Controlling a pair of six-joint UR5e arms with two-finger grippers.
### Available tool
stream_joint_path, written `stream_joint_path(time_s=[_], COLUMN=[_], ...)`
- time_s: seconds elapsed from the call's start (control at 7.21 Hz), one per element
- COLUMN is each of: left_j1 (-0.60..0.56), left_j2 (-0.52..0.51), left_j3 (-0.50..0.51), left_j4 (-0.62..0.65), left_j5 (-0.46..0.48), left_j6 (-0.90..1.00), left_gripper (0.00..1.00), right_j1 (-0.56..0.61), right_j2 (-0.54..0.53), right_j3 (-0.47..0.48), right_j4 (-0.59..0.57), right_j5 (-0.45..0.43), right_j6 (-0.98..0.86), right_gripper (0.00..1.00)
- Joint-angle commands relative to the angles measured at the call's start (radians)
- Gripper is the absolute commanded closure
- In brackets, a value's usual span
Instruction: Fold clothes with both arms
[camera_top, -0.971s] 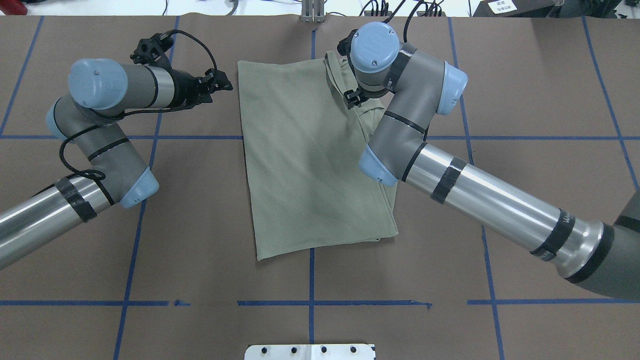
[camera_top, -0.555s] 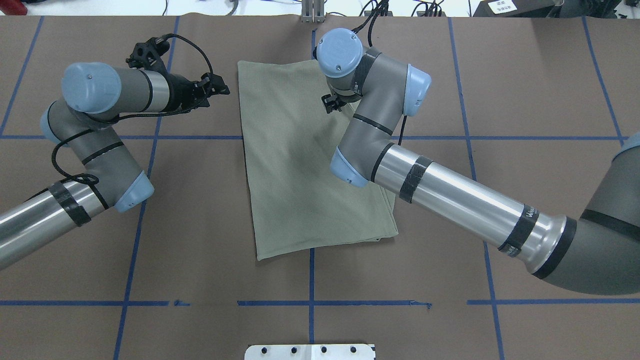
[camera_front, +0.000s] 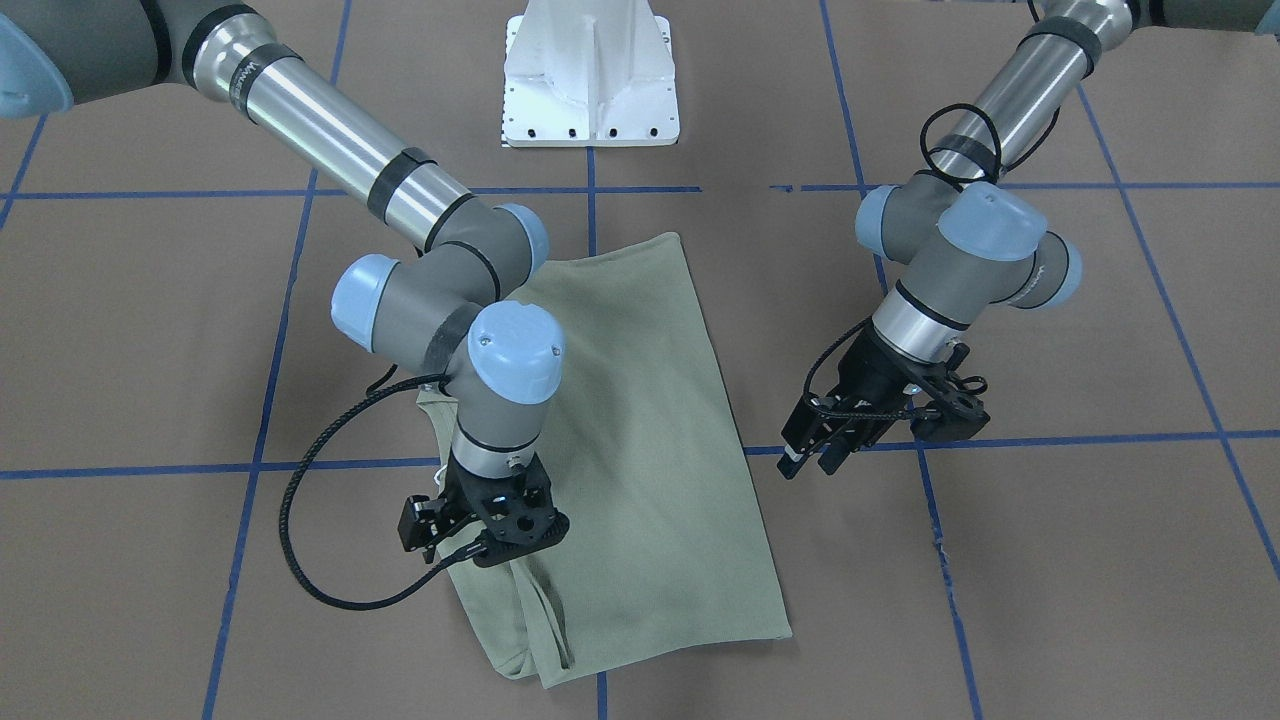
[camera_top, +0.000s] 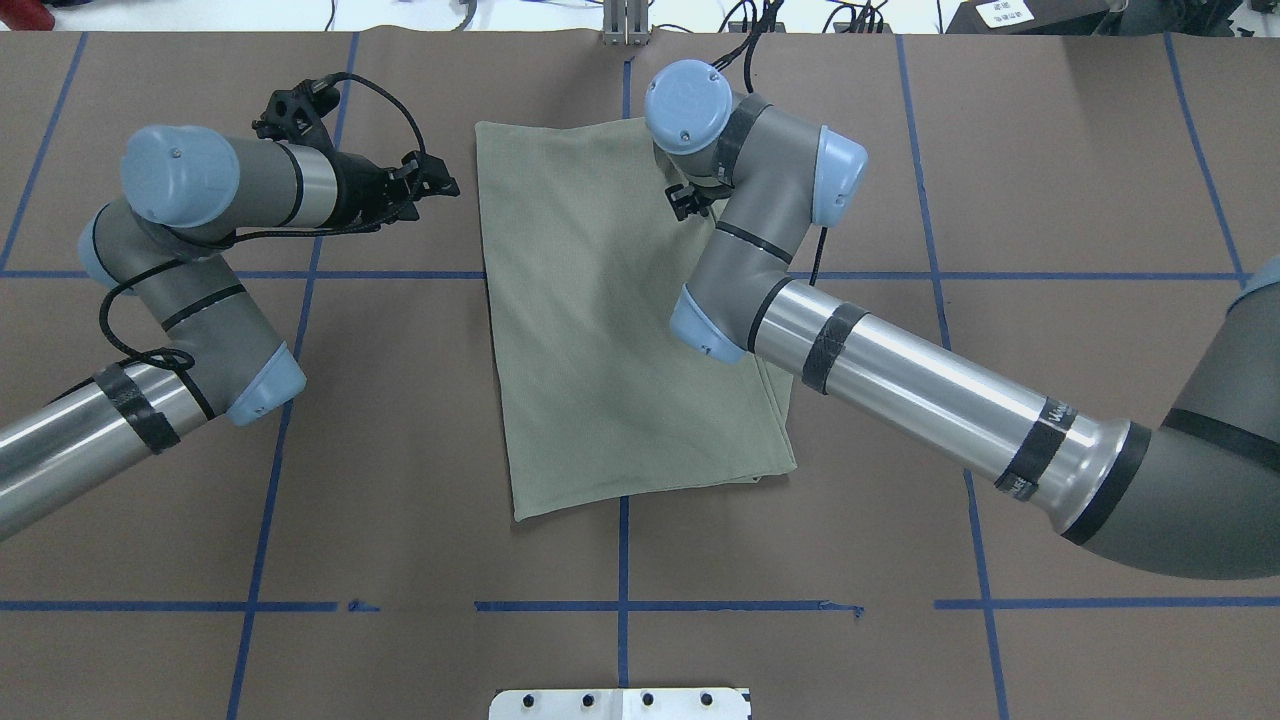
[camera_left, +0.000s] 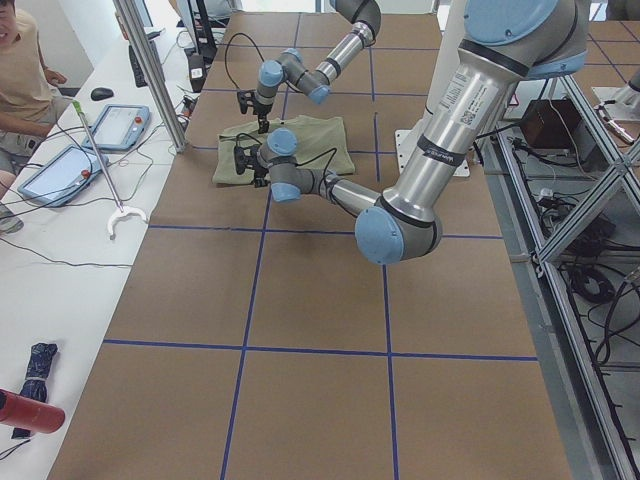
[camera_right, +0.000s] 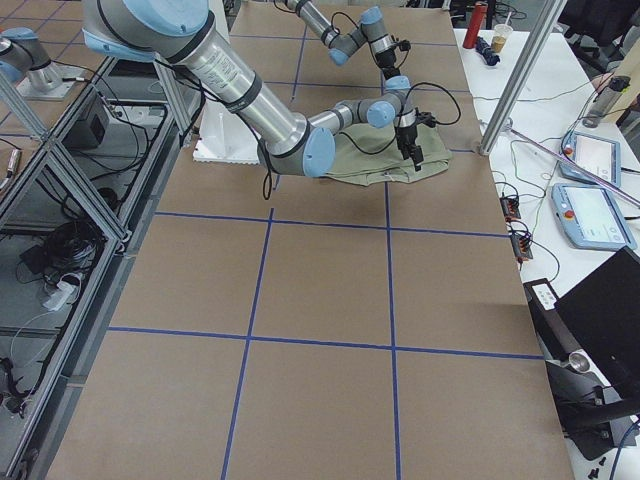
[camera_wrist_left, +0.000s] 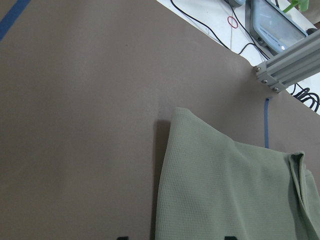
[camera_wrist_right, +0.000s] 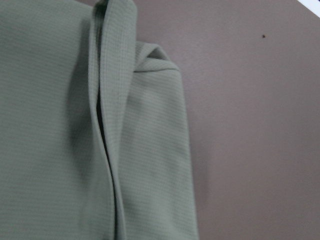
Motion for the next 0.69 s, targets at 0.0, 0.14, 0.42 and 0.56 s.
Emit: stream_joint_path(time_s=[0.0, 0.14, 0.42, 0.56], left_j1=[-0.001, -0.001, -0.001, -0.001], left_j2=[0.000, 0.000, 0.000, 0.000], left_j3=[-0.006, -0.008, -0.026, -0.031], left_j4=[-0.002, -0.002, 0.000, 0.000], left_j5=[-0.002, -0.002, -0.002, -0.002], left_j6=[-0.001, 0.002, -0.003, -0.004], left_gripper=[0.29, 0.29, 0.29, 0.29], right_j1=[0.066, 0.070, 0.068, 0.041], right_j2=[-0.058, -0.051, -0.140, -0.214], right_j3=[0.016, 0.046, 0.233, 0.363], right_j4=[0.001, -0.004, -0.019, -0.021], right_j5=[0.001, 0.015, 0.131, 0.134], right_j6=[-0.065, -0.058, -0.016, 0.073], right_gripper=[0.00, 0.00, 0.00, 0.00])
